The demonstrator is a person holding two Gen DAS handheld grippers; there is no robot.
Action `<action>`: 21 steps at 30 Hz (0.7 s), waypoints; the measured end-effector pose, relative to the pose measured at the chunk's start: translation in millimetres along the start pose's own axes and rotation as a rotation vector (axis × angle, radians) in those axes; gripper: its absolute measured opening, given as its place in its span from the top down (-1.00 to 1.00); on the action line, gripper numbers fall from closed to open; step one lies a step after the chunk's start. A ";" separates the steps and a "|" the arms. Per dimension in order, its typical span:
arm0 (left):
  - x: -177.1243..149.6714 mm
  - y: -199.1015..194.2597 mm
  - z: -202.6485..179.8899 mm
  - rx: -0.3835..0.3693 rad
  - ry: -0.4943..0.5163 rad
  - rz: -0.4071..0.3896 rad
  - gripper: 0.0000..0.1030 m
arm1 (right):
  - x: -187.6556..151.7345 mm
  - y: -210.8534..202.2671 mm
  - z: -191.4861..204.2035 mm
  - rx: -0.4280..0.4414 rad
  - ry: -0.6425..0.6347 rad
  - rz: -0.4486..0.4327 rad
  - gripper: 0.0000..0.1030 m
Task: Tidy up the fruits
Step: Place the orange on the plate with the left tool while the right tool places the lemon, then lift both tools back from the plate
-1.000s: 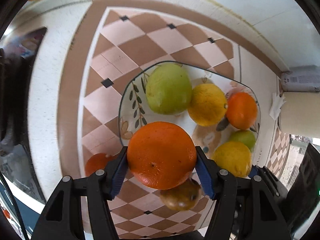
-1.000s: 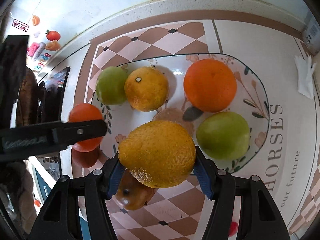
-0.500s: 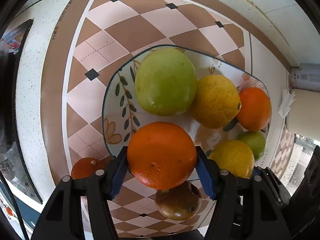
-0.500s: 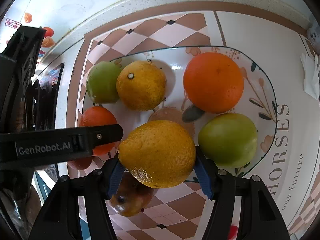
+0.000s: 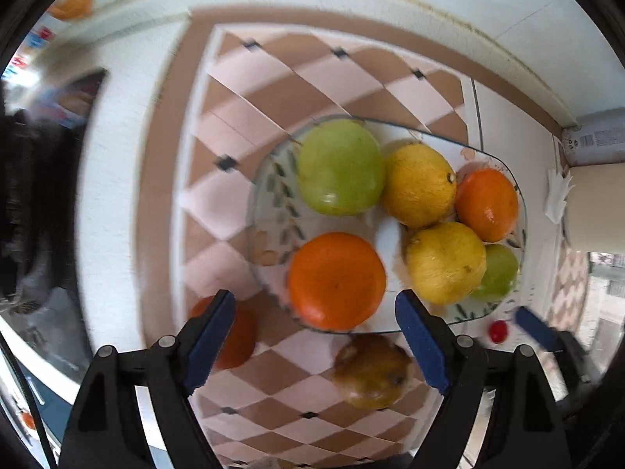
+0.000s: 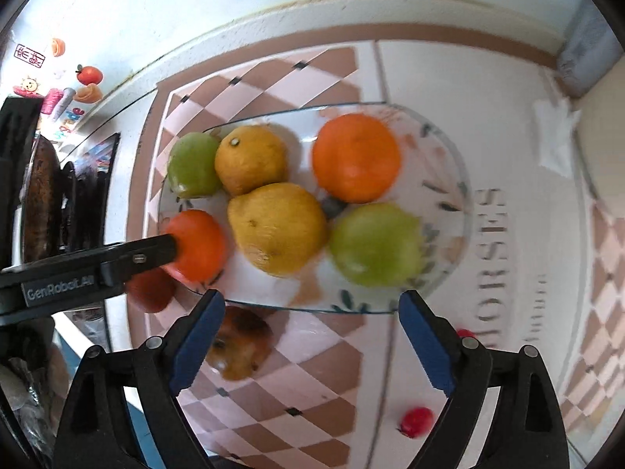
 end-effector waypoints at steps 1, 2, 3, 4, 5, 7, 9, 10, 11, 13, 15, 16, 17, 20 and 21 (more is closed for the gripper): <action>-4.6 -7.4 2.4 0.020 0.006 -0.033 -0.62 | -1.4 -4.2 -4.0 -0.014 -0.002 -0.005 -0.82; -7.1 -11.9 3.8 0.033 0.007 -0.052 -0.62 | -3.5 -8.7 -6.5 -0.034 0.000 -0.012 -0.84; -11.3 -16.4 5.1 0.049 0.010 -0.072 -0.62 | -5.3 -13.9 -9.9 -0.046 0.002 -0.018 -0.86; -17.1 -22.4 6.6 0.070 0.018 -0.098 -0.62 | -6.9 -18.1 -13.1 -0.050 0.002 -0.023 -0.86; -20.4 -25.8 8.6 0.080 0.024 -0.115 -0.62 | -9.3 -22.0 -14.8 -0.055 0.002 -0.029 -0.86; -29.4 -34.1 11.7 0.101 0.032 -0.152 -0.62 | -14.2 -29.2 -18.9 -0.072 0.005 -0.041 -0.86; -35.5 -44.8 14.4 0.113 0.038 -0.184 -0.62 | -19.9 -37.3 -19.7 -0.090 -0.001 -0.060 -0.86; -39.3 -48.8 17.0 0.118 0.041 -0.198 -0.62 | -23.0 -41.3 -18.6 -0.096 -0.001 -0.068 -0.86; -45.2 -54.5 17.0 0.119 0.046 -0.214 -0.62 | -26.2 -46.2 -17.4 -0.097 -0.003 -0.077 -0.86; -48.3 -63.6 17.1 0.114 0.052 -0.234 -0.62 | -30.9 -54.3 -13.8 -0.087 -0.006 -0.097 -0.86; -56.7 -73.4 15.6 0.121 0.062 -0.258 -0.62 | -37.2 -63.0 -10.8 -0.090 -0.008 -0.118 -0.86; -61.1 -77.0 13.9 0.123 0.065 -0.266 -0.62 | -40.7 -68.3 -9.5 -0.094 -0.012 -0.130 -0.86; -66.8 -82.5 12.5 0.125 0.070 -0.281 -0.62 | -45.2 -74.8 -8.2 -0.098 -0.013 -0.146 -0.86; -80.9 -96.5 8.7 0.130 0.083 -0.319 -0.62 | -57.7 -93.1 -2.6 -0.106 -0.024 -0.181 -0.86; -85.0 -100.7 7.2 0.127 0.087 -0.329 -0.62 | -61.8 -99.5 -1.0 -0.107 -0.025 -0.192 -0.86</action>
Point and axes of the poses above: each gripper's, at about its wrist camera, not at the fingertips, and y roughly the way its jaws point, z to its left, x to its top, the point moved 6 cm from there along y, roughly the way its jaws point, and after that the axes turned 3 degrees about -y, right-handed, at the moved point
